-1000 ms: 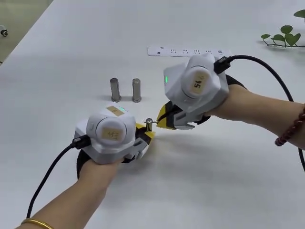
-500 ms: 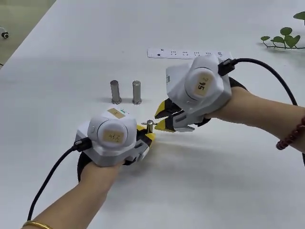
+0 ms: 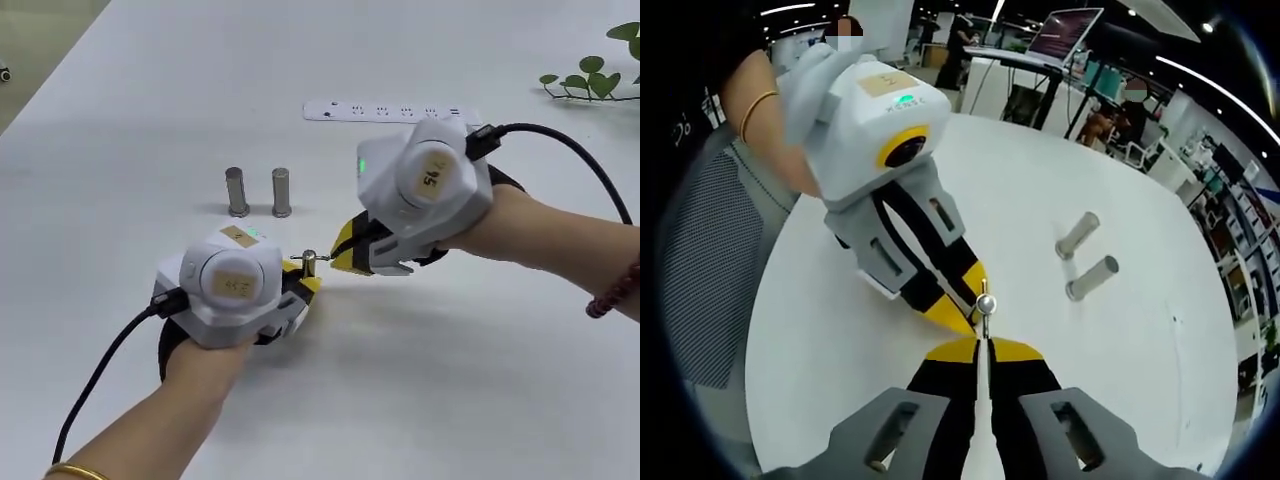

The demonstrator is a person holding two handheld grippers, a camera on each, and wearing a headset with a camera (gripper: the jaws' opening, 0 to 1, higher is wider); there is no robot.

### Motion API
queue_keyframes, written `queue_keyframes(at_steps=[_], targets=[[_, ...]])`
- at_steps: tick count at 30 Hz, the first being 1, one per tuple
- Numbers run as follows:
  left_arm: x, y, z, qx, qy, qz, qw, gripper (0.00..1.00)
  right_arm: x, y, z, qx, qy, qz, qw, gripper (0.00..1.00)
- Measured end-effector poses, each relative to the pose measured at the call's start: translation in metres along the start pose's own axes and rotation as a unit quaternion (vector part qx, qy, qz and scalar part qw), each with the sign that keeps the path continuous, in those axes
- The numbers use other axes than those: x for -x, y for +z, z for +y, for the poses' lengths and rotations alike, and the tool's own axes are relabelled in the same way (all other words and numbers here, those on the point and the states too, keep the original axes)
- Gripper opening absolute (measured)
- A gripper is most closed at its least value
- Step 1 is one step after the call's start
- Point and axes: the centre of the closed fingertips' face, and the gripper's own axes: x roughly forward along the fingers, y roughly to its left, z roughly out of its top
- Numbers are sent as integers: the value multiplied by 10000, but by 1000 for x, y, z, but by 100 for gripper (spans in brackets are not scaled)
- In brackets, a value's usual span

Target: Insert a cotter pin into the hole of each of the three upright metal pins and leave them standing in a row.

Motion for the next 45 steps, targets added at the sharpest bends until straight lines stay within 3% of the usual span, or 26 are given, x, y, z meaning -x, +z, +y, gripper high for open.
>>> queue_keyframes(at_steps=[18,24,27,31,33,35,37,41,45], targets=[[0,0,0,-5,46,-4,10000,6,-7,4,-3,-31,-21,-48,10000,0],[0,1,1,26,34,-1,10000,6,-4,2,-5,-486,-156,-209,9985,5],[0,0,1,31,34,0,10000,6,-1,1,-9,-1152,-300,-500,9916,11],[0,0,1,40,25,3,10000,5,5,1,-13,-1941,-481,-959,9751,20],[0,0,1,47,34,9,10000,5,9,-3,-13,-2203,-581,-1087,9676,23],[1,0,2,88,42,11,10000,5,13,-6,-13,-2329,-667,-1158,9633,25],[1,0,4,80,67,30,9999,5,18,-10,-12,-2580,-777,-1222,9552,26],[1,-1,11,79,96,63,9999,5,23,-20,-4,-2821,-866,-1255,9472,26],[3,2,20,56,165,56,9998,5,23,-31,5,-2954,-850,-1202,9440,26]])
